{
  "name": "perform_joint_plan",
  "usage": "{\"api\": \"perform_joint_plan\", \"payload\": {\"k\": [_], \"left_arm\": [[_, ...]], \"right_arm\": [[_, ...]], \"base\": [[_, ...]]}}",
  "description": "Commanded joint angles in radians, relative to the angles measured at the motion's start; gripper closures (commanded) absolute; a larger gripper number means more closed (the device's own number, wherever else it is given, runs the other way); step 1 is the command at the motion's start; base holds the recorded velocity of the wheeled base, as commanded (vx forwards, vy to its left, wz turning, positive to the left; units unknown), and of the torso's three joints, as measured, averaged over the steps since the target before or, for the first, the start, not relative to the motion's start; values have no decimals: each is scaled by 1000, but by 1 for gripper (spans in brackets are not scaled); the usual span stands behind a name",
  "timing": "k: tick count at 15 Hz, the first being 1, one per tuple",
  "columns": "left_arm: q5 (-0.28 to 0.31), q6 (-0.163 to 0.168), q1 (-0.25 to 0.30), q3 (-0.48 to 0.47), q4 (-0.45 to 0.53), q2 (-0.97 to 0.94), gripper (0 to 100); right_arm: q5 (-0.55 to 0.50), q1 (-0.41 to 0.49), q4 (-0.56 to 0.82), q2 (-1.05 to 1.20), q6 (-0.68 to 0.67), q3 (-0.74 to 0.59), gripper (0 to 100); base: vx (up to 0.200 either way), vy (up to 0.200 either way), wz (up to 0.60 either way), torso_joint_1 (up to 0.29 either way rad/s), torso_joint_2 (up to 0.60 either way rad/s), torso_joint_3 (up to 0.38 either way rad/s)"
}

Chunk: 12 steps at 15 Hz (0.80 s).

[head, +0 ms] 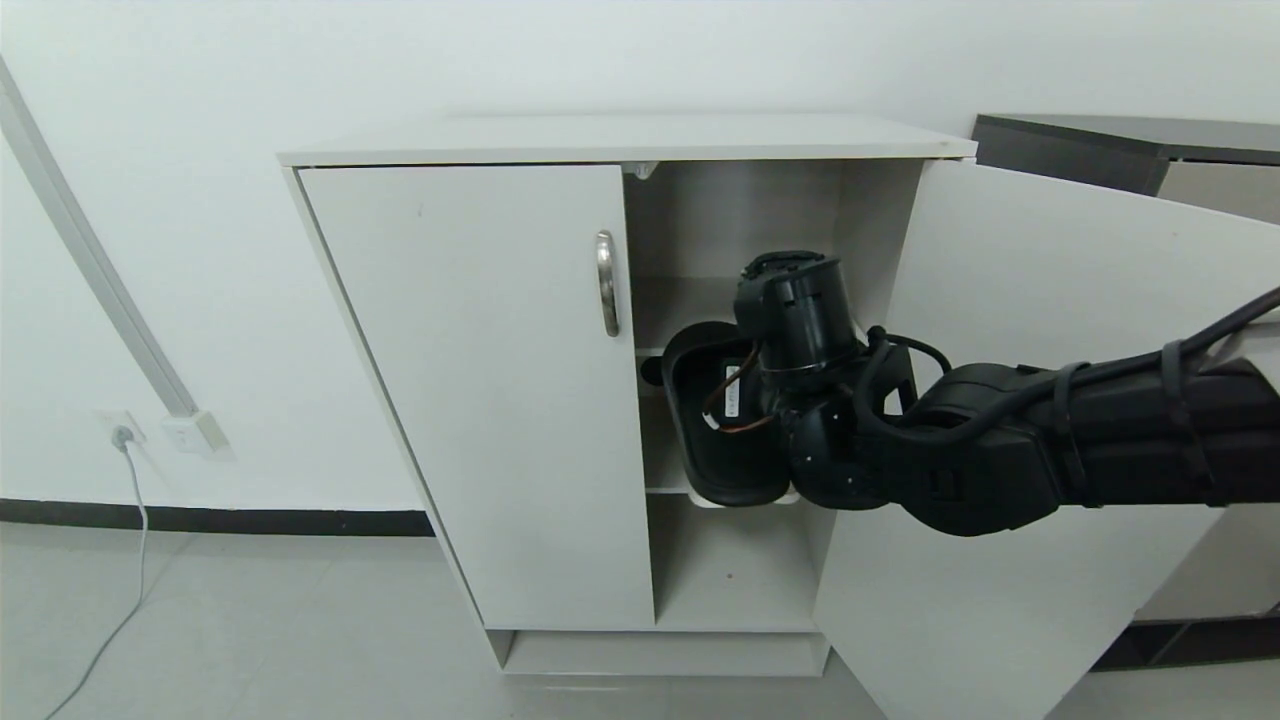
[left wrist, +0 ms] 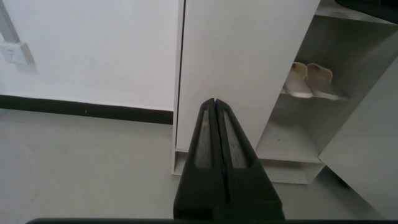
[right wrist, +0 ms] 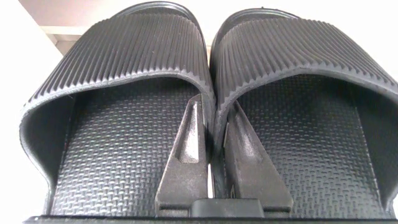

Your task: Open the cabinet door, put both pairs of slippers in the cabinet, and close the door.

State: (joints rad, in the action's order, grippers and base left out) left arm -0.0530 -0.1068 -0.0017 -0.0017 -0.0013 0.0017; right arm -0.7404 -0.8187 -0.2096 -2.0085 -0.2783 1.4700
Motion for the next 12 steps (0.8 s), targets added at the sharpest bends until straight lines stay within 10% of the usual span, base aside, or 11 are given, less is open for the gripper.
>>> {"api": "perform_joint_plan", "payload": {"k": [1, 12], "left_arm": [[-1, -1, 0, 0, 0, 1, 100], [-1, 1, 0, 0, 0, 1, 100]], "right_arm": [[1, 0, -1, -3, 1, 4, 100], [0, 7, 1, -16, 5, 32, 100]], "base": [[0, 0, 0, 0, 0, 0], [145, 0, 0, 1, 2, 2]]}}
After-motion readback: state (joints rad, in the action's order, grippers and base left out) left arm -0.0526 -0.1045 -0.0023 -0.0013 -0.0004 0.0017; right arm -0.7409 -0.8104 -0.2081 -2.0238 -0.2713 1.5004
